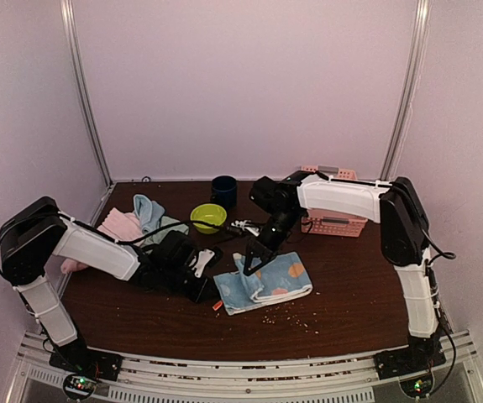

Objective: Roll the towels
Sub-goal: Fold the towel at the center of the board.

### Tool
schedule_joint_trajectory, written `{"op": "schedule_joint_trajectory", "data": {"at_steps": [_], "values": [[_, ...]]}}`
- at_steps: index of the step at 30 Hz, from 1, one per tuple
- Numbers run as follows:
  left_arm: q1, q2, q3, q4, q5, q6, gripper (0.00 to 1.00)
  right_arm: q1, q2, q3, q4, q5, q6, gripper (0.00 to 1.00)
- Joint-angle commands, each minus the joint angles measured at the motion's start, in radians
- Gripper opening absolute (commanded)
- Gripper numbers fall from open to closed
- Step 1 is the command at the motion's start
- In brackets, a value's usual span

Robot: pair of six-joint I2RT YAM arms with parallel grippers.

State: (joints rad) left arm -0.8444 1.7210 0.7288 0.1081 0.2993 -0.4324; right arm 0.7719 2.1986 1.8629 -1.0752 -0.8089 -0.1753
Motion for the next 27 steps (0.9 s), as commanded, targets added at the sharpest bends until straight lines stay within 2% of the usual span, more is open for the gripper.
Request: {"op": "schedule_joint_trajectory", "data": {"at_steps": [1, 19, 21, 22, 23, 24, 27], "values": [[-0.007, 0.006, -0.039, -0.013, 0.01, -0.014, 0.05, 0.026, 0.01, 0.029, -0.004, -0.061, 0.003, 0.0], [-0.007, -0.029, -0.084, 0.002, 0.0, -0.034, 0.05, 0.074, 0.126, 0.106, 0.031, -0.019, 0.057, 0.01], [-0.007, -0.041, -0.09, 0.003, -0.006, -0.038, 0.05, 0.081, 0.142, 0.122, 0.018, -0.026, 0.047, 0.1], [-0.007, -0.048, -0.094, 0.002, -0.01, -0.041, 0.05, 0.084, 0.147, 0.133, 0.008, -0.037, 0.039, 0.28], [-0.007, -0.056, -0.098, 0.0, -0.012, -0.045, 0.05, 0.087, 0.151, 0.142, 0.003, -0.051, 0.035, 0.53], [-0.007, -0.066, -0.103, -0.005, -0.016, -0.047, 0.05, 0.087, 0.15, 0.148, 0.0, -0.064, 0.033, 0.6], [-0.007, -0.109, -0.12, -0.024, -0.026, -0.052, 0.06, 0.087, 0.132, 0.159, -0.003, -0.071, 0.024, 0.62]]}}
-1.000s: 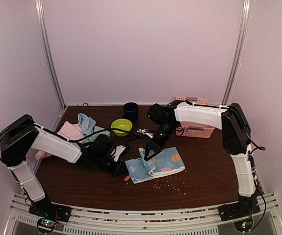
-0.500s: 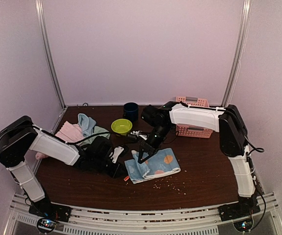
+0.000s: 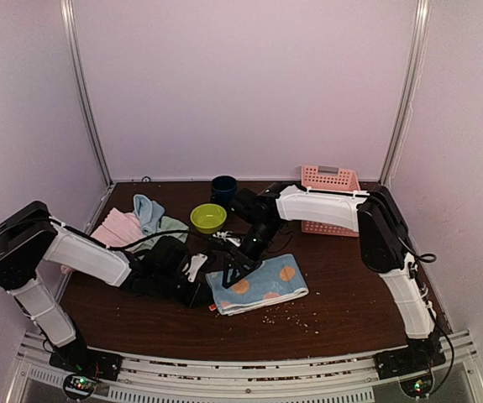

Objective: Roll the towels
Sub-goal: Fold the towel at the center of the board, then rotate the towel at the center of the board.

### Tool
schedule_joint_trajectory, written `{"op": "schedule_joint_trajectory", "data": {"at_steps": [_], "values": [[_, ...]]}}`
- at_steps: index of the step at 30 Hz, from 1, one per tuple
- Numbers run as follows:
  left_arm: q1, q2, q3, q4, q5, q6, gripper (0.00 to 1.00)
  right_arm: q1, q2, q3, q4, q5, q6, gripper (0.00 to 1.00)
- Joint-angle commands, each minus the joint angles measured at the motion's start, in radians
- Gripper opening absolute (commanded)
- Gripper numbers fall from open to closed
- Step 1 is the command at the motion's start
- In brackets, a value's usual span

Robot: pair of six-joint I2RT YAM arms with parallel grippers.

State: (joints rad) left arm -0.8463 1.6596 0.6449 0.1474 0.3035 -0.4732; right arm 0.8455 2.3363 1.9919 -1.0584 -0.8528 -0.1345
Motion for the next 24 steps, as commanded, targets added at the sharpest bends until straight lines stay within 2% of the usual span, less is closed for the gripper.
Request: {"op": "schedule_joint_trajectory", "data": {"at_steps": [1, 5, 9, 12, 15, 19, 24], "values": [[-0.005, -0.065, -0.04, -0.071, -0.037, -0.013, 0.05, 0.013, -0.015, 0.033, -0.023, -0.014, -0.022, 0.62], [-0.005, -0.128, -0.048, -0.131, -0.062, -0.012, 0.06, 0.003, -0.05, 0.021, -0.044, 0.015, -0.053, 0.59], [-0.005, -0.193, -0.038, -0.228, -0.109, -0.015, 0.05, -0.029, -0.122, -0.054, -0.032, 0.061, -0.078, 0.53], [-0.004, -0.241, -0.019, -0.284, -0.14, -0.016, 0.06, -0.073, -0.194, -0.148, 0.028, 0.116, -0.086, 0.49], [-0.004, -0.273, 0.017, -0.265, -0.088, 0.006, 0.07, -0.12, -0.262, -0.261, 0.115, 0.207, -0.1, 0.45], [-0.005, -0.229, 0.103, -0.225, -0.02, 0.017, 0.08, -0.16, -0.334, -0.381, 0.216, 0.387, -0.135, 0.39], [-0.014, -0.059, 0.217, -0.183, 0.053, 0.025, 0.06, -0.177, -0.374, -0.484, 0.312, 0.482, -0.16, 0.3]]}}
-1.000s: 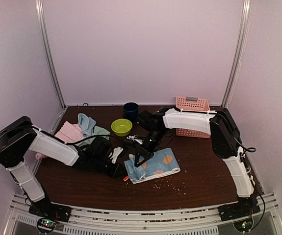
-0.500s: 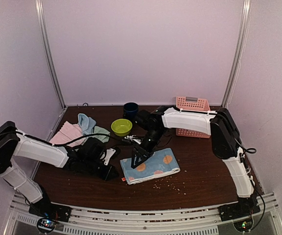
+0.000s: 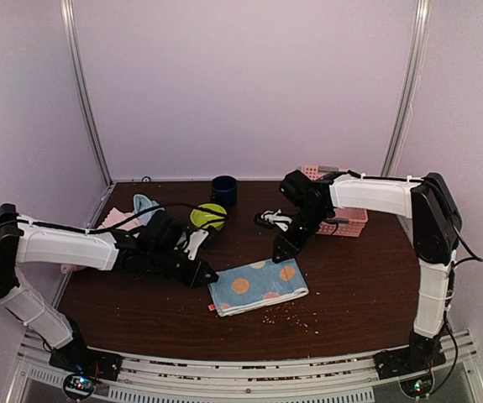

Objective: Roll the towels
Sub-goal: Rotate the towel at the center of the board.

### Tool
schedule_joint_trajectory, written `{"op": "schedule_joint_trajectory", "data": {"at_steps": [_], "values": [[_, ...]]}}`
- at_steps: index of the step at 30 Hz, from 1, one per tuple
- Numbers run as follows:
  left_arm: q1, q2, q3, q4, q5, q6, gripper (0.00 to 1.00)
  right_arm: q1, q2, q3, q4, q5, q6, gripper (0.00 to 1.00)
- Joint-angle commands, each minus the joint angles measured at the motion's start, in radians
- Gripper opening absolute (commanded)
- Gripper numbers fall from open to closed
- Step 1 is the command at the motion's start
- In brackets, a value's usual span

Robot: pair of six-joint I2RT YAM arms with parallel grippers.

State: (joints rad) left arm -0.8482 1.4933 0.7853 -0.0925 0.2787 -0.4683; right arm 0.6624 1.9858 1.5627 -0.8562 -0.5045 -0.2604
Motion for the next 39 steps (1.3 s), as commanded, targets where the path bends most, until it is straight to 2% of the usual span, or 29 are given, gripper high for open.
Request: {"op": "schedule_joint_trajectory", "data": {"at_steps": [1, 8, 16, 23, 25, 29, 34, 39], "values": [[-0.017, 0.137, 0.093, 0.058, 0.085, 0.02, 0.06, 0.005, -0.022, -0.065, 0.119, 0.142, -0.037, 0.27], [-0.026, 0.267, 0.109, 0.048, 0.125, 0.019, 0.06, -0.007, -0.01, -0.158, 0.186, 0.235, -0.034, 0.2], [-0.019, 0.343, 0.13, -0.043, 0.013, 0.07, 0.04, -0.026, -0.072, -0.32, 0.245, 0.303, -0.05, 0.18], [0.02, 0.397, 0.251, -0.157, -0.126, 0.164, 0.03, -0.009, -0.176, -0.439, 0.166, 0.2, -0.033, 0.17], [0.064, 0.41, 0.308, -0.176, -0.156, 0.194, 0.03, 0.015, -0.207, -0.457, 0.105, 0.099, -0.061, 0.18], [0.09, 0.416, 0.421, -0.218, -0.171, 0.247, 0.05, 0.039, -0.254, -0.414, 0.013, -0.069, -0.098, 0.21], [0.074, 0.331, 0.439, -0.245, -0.154, 0.245, 0.09, -0.026, -0.3, -0.288, -0.049, -0.094, -0.085, 0.23], [-0.019, 0.251, 0.392, -0.166, -0.085, 0.258, 0.1, -0.087, -0.286, -0.238, 0.016, -0.015, -0.053, 0.24]]}}
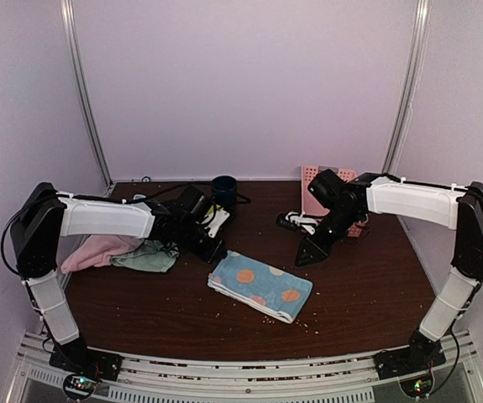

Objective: Roll the towels
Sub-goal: Rotate the towel at the center of the board, then adjust the towel at the center of the board.

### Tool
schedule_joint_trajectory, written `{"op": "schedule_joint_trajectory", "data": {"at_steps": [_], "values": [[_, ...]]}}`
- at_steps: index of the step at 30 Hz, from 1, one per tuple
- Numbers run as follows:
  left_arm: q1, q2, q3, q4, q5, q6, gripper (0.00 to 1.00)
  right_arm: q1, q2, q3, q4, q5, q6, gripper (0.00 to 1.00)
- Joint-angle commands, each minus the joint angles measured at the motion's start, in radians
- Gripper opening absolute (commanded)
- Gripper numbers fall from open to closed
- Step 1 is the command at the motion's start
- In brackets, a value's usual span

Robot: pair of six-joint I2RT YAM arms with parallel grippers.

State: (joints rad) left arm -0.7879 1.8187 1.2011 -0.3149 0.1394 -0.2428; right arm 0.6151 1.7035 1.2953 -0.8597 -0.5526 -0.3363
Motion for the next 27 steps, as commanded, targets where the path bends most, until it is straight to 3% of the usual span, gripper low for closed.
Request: {"op": "schedule_joint_trajectory", "data": {"at_steps": [1, 8, 17, 27], "values": [[-0.11, -0.077, -0.029, 0.084, 0.07, 0.034, 0.09, -0.06, 0.009, 0.04, 0.031, 0.032, 0.033, 0.24], [-0.27, 0.04, 0.028, 0.236, 0.194, 0.004, 0.0, -0.198, -0.031, 0.095, 0.001, -0.068, 0.029, 0.24], [-0.346, 0.313, 0.216, 0.194, 0.259, 0.027, 0.0, -0.28, -0.176, 0.01, 0.057, -0.028, 0.055, 0.29], [-0.425, 0.422, 0.278, 0.074, 0.229, 0.101, 0.0, -0.313, -0.201, -0.048, 0.081, -0.05, 0.061, 0.3]]}}
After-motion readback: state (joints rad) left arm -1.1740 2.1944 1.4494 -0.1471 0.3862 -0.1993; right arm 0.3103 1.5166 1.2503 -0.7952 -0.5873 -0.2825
